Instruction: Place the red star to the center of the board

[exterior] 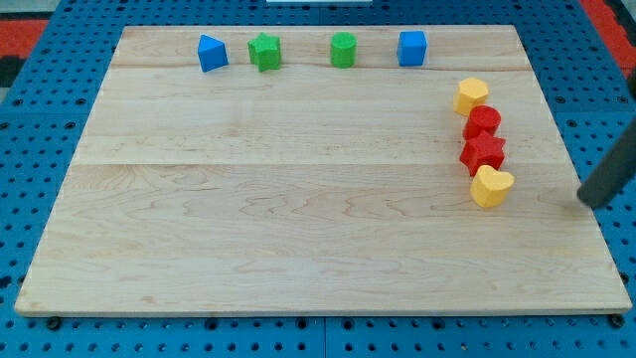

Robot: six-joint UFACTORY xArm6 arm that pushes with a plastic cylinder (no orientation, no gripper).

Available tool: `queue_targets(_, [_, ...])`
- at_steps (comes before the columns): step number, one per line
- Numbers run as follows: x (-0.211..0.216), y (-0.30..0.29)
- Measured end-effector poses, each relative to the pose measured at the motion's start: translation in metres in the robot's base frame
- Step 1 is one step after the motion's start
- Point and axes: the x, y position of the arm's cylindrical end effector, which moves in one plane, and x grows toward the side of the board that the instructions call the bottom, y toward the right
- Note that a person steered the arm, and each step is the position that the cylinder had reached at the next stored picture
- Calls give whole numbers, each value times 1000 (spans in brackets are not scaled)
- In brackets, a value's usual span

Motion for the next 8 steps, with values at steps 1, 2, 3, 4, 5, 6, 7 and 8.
queue_targets(1, [-41, -57])
queue_targets(2, [-68, -174])
queue_targets(3, [-70, -281])
queue_targets(4, [-9, -216])
queue_targets(5, [17, -209])
queue_targets(6, [11, -325])
queue_targets(7, [-9, -362])
queue_targets(8, [-4, -347])
